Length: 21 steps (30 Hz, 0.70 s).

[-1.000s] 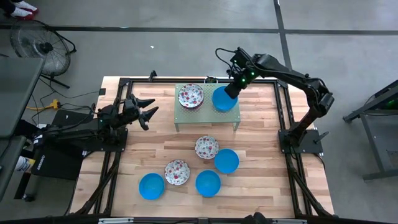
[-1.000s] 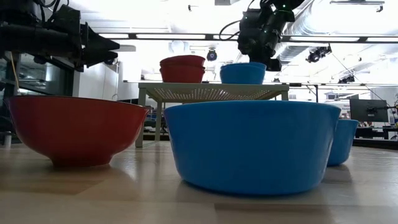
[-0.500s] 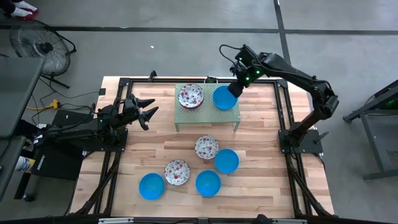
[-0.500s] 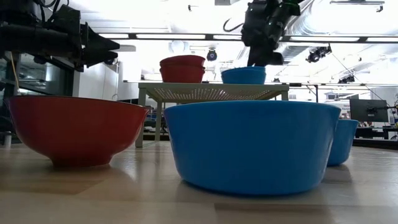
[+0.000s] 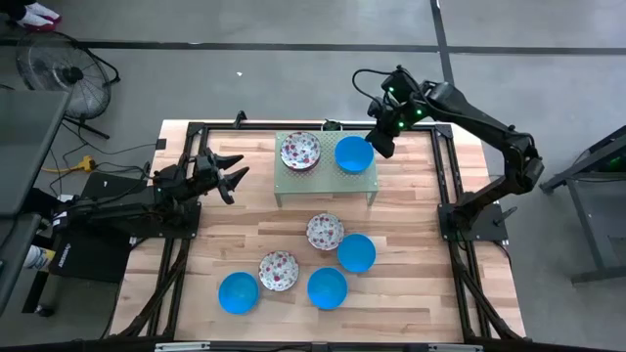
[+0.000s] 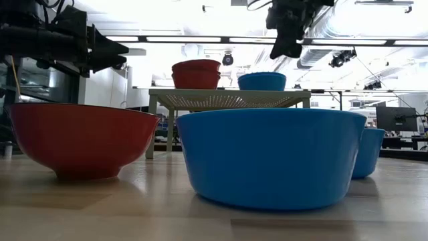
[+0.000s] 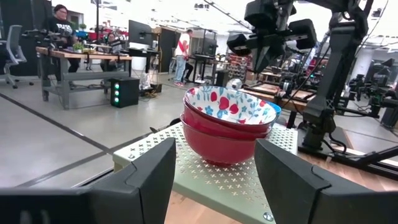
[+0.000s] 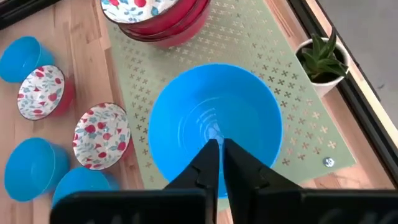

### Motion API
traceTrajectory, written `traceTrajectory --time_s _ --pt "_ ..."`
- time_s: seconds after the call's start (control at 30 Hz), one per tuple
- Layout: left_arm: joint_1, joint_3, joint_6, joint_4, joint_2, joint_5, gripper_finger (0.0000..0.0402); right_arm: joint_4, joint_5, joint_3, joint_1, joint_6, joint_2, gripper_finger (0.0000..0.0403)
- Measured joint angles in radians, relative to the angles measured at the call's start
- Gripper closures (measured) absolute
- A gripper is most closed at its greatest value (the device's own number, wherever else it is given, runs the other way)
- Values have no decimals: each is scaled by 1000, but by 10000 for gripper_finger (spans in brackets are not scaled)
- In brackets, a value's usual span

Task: Pick & Place Mini bowls
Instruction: Stack the blue bowl on the blue bowl on the shelf

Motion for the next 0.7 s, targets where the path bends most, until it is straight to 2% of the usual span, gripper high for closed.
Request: traceTrajectory --time_s 0.17,0.43,0.53,0.7 --pt "0 0 0 0 0 -3 189 51 -9 -36 1 -16 -19 400" --pt "0 0 -8 1 0 -7 189 294 -49 -352 8 164 -243 402" --pt "0 0 -16 7 0 -13 189 340 -9 -425 35 238 -331 402" --pt "0 0 -44 30 0 -4 189 349 83 -467 79 263 -442 403"
